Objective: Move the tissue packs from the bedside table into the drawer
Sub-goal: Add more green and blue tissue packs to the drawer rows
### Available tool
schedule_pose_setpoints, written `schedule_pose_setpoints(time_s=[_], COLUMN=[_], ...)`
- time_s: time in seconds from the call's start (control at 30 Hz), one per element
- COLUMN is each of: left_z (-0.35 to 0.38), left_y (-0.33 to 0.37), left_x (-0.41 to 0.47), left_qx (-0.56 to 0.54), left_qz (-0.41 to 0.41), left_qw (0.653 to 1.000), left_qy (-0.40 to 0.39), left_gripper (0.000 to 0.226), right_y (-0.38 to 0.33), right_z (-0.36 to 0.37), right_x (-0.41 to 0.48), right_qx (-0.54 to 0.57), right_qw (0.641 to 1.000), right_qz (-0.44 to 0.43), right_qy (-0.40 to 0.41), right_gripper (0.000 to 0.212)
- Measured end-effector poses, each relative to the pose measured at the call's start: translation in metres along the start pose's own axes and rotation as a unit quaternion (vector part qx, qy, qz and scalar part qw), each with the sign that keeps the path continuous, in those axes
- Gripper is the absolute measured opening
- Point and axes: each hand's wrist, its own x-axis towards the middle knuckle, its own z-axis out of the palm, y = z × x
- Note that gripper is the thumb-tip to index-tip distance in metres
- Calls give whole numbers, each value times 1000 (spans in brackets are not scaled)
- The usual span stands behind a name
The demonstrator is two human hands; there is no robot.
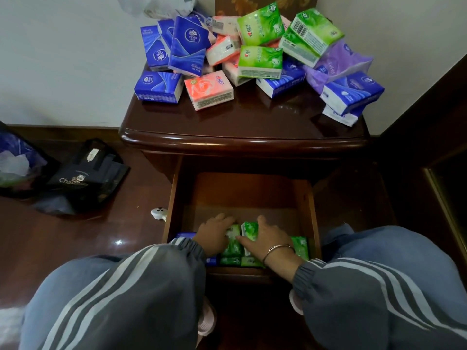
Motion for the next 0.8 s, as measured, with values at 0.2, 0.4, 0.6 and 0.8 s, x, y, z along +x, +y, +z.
schedule_pose_setpoints(time_s=[0.2,0.4,0.6,0.8], left_z=[-8,-13,-19,-16], left_y=[2,4,-1,-2], left_x=[-8,-9,-9,-7], left_qx=[39,7,-22,-23], left_qz=[46,39,25,25], left_qw=[992,990,991,991], left_qy=[-109,-135,-128,-131], left_gripper=[63,71,63,59], right_y=[4,0,-4,6], right_z=[2,5,3,8], right_x=[1,1,-3,3], right_qx=[2,2,-78,-100], right_qw=[1000,999,994,979], right_qz=[15,20,-21,-154], right_qy=[1,-29,-80,-86], right_gripper=[87,83,78,73])
